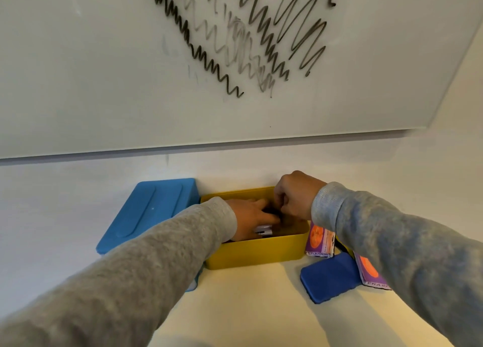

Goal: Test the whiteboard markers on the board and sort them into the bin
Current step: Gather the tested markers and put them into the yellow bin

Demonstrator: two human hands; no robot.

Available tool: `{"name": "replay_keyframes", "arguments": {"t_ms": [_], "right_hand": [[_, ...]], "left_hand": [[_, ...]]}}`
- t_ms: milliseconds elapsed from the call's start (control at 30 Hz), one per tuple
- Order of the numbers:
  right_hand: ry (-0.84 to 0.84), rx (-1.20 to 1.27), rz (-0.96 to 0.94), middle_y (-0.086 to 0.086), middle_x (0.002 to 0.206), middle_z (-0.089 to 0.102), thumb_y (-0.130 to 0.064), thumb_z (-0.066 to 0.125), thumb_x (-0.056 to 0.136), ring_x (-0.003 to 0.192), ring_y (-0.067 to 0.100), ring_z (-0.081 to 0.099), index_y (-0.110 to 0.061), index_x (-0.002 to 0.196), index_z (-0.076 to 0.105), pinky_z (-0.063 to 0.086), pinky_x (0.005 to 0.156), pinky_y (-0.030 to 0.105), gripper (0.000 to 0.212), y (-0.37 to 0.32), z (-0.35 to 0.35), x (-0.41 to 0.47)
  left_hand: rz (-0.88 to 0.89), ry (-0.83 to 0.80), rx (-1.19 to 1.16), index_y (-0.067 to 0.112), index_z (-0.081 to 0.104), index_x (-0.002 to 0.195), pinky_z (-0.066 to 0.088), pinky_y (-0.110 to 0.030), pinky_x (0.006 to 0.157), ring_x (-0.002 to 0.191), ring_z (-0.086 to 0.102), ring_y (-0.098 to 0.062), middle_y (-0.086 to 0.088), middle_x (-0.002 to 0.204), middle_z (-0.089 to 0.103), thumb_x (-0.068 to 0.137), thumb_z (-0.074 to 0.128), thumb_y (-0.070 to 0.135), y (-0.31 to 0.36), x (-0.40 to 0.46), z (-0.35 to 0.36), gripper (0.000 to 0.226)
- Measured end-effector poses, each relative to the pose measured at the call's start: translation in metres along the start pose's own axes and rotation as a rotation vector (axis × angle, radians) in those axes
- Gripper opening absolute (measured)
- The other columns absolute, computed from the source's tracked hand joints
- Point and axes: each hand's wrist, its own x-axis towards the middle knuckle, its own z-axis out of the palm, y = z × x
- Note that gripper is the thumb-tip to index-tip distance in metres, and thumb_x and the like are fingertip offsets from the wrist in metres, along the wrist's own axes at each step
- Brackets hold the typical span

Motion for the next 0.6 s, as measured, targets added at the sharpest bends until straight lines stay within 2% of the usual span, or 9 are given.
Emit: {"name": "replay_keyframes", "arguments": {"t_ms": [100, 233, 300, 400, 600], "right_hand": [[-0.004, -0.006, 0.030, -0.007, 0.066, 0.056, -0.002, 0.063, 0.087, 0.059, 0.012, 0.057, -0.017, 0.090, 0.073, 0.057, 0.070, 0.030, 0.018, 0.002, 0.002, 0.002], [-0.002, 0.013, 0.043, -0.005, 0.064, 0.058, 0.000, 0.064, 0.085, 0.063, 0.018, 0.063, -0.015, 0.087, 0.073, 0.062, 0.074, 0.036, 0.017, 0.004, 0.002, 0.004], [-0.001, 0.024, 0.049, -0.003, 0.064, 0.060, -0.001, 0.064, 0.085, 0.063, 0.020, 0.065, -0.015, 0.086, 0.073, 0.062, 0.073, 0.036, 0.017, 0.004, 0.002, 0.006], [0.016, 0.042, 0.061, 0.003, 0.071, 0.066, 0.000, 0.064, 0.085, 0.065, 0.024, 0.070, -0.013, 0.087, 0.073, 0.063, 0.070, 0.037, 0.016, 0.006, 0.004, 0.007], [0.041, 0.047, 0.078, 0.003, 0.076, 0.066, -0.001, 0.065, 0.085, 0.066, 0.022, 0.068, -0.013, 0.087, 0.073, 0.063, 0.071, 0.036, 0.015, 0.006, 0.007, 0.005]], "left_hand": [[0.001, -0.060, 0.052, 0.043, 0.029, 0.148, 0.044, -0.053, 0.105, 0.133, 0.042, -0.038, -0.010, 0.156, 0.022, 0.100, 0.051, 0.029, 0.002, 0.008, 0.008, 0.054], [-0.011, -0.087, 0.014, 0.046, 0.026, 0.146, 0.045, -0.055, 0.103, 0.133, 0.039, -0.039, -0.009, 0.154, 0.021, 0.101, 0.051, 0.028, -0.006, 0.005, 0.010, 0.055], [0.020, -0.109, 0.007, 0.052, 0.021, 0.147, 0.038, -0.060, 0.108, 0.140, 0.031, -0.038, -0.005, 0.158, 0.015, 0.100, 0.052, 0.030, -0.004, 0.003, 0.009, 0.060], [0.061, -0.155, 0.015, 0.051, 0.022, 0.149, 0.028, -0.063, 0.114, 0.146, 0.020, -0.035, -0.002, 0.162, 0.007, 0.099, 0.054, 0.031, 0.003, 0.003, 0.007, 0.063], [0.089, -0.153, 0.070, 0.047, 0.024, 0.150, 0.031, -0.060, 0.112, 0.143, 0.025, -0.032, -0.001, 0.161, 0.010, 0.098, 0.058, 0.027, 0.001, 0.001, 0.003, 0.066]]}}
